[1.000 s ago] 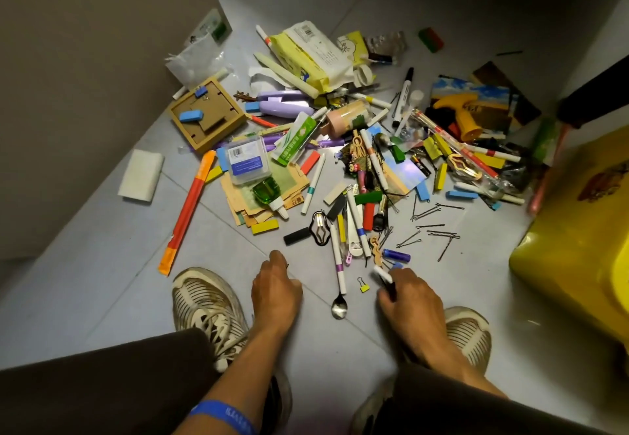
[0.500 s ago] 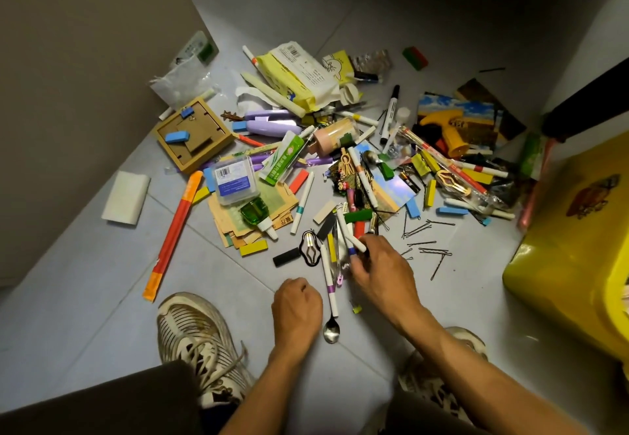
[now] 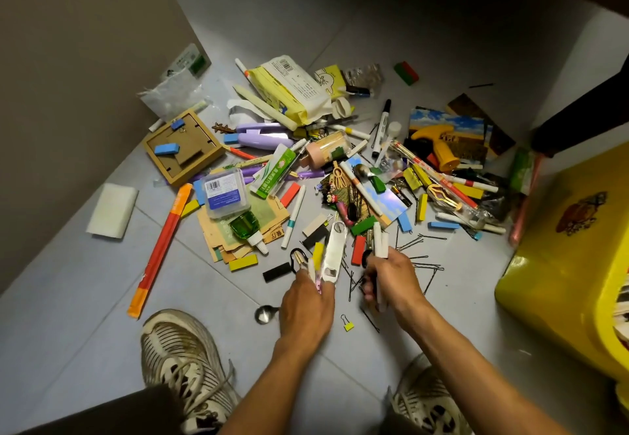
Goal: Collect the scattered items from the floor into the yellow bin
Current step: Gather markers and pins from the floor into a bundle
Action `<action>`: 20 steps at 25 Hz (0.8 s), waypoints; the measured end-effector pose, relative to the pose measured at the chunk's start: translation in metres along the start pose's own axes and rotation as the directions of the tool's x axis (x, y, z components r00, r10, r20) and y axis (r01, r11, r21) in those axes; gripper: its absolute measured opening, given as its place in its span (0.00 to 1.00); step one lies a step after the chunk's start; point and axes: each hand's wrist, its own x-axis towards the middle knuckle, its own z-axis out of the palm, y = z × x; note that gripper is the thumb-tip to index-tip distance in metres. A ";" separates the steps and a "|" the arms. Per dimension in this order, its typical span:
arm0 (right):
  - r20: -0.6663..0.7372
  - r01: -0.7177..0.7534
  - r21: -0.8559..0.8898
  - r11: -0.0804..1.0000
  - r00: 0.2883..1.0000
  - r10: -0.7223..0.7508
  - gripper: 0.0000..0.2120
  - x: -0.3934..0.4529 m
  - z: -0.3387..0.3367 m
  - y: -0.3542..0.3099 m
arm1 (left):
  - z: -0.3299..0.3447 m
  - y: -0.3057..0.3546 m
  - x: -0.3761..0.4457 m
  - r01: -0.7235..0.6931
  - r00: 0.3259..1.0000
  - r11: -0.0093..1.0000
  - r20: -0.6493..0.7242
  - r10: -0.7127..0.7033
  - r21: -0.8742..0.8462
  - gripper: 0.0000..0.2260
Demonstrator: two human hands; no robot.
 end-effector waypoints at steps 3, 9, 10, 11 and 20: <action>0.081 -0.002 0.082 0.997 0.997 -0.005 0.04 -0.009 0.006 -0.009 | -0.016 0.004 -0.009 -0.028 0.999 0.989 -0.036 0.023 -0.147 0.23; 0.236 0.131 0.283 0.950 0.951 -0.201 0.06 -0.023 0.024 -0.036 | -0.045 0.053 -0.005 -0.135 0.987 0.776 -0.017 0.159 -0.616 0.16; 0.253 0.122 0.288 0.950 0.947 -0.198 0.05 -0.022 0.023 -0.038 | -0.049 0.058 0.001 -0.137 0.987 0.752 -0.021 0.161 -0.645 0.16; 0.244 0.115 0.263 0.958 0.953 -0.181 0.05 -0.020 0.021 -0.039 | -0.053 0.061 0.006 -0.154 0.986 0.761 -0.046 0.162 -0.631 0.16; -0.015 0.412 -0.741 0.530 0.779 -0.627 0.14 0.052 -0.006 -0.065 | -0.070 0.043 0.076 -0.046 0.973 0.999 -0.227 0.049 0.019 0.11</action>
